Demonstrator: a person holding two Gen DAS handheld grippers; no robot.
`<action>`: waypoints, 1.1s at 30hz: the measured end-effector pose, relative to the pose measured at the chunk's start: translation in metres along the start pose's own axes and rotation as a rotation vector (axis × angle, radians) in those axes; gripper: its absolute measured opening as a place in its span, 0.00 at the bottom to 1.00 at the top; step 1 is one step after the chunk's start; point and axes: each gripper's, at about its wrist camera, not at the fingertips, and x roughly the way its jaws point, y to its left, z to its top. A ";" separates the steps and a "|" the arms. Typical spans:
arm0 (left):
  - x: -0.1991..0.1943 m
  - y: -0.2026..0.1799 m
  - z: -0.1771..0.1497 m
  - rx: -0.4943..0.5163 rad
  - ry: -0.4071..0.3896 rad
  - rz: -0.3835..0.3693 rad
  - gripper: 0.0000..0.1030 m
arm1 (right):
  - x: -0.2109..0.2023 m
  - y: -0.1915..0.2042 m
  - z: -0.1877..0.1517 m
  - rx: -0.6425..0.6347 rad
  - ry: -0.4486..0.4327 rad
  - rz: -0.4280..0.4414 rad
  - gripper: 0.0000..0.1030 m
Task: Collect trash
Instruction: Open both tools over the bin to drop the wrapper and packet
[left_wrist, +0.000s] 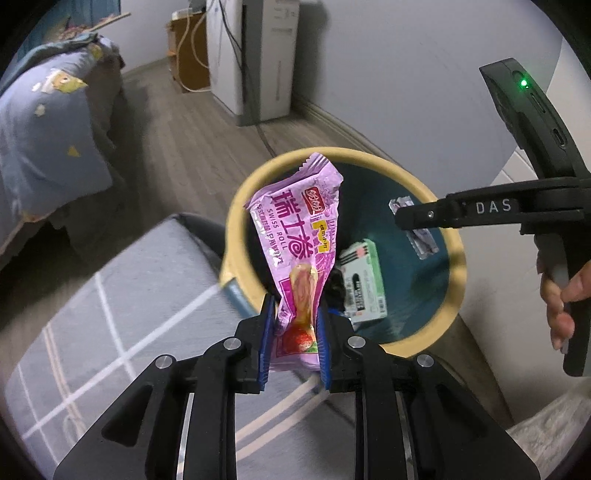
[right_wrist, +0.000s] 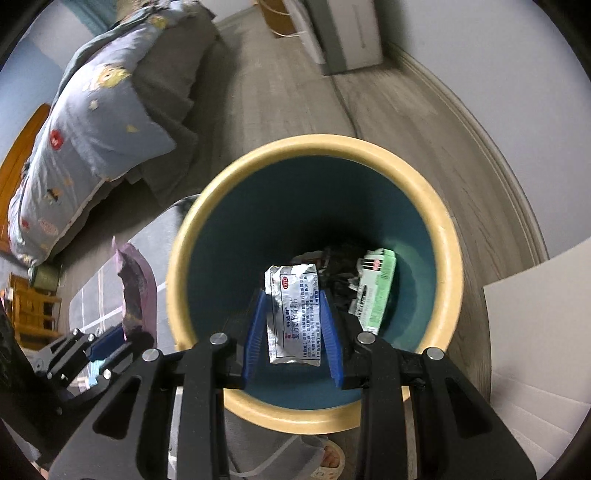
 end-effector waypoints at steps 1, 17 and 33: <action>0.003 -0.002 0.001 0.003 0.004 -0.004 0.22 | 0.000 -0.002 0.000 0.009 -0.002 -0.003 0.29; 0.011 -0.017 0.001 0.032 -0.004 -0.029 0.57 | 0.001 -0.022 0.003 0.079 -0.016 -0.023 0.51; -0.070 0.015 -0.020 -0.029 -0.059 0.139 0.89 | -0.032 0.006 -0.011 0.075 -0.070 -0.046 0.94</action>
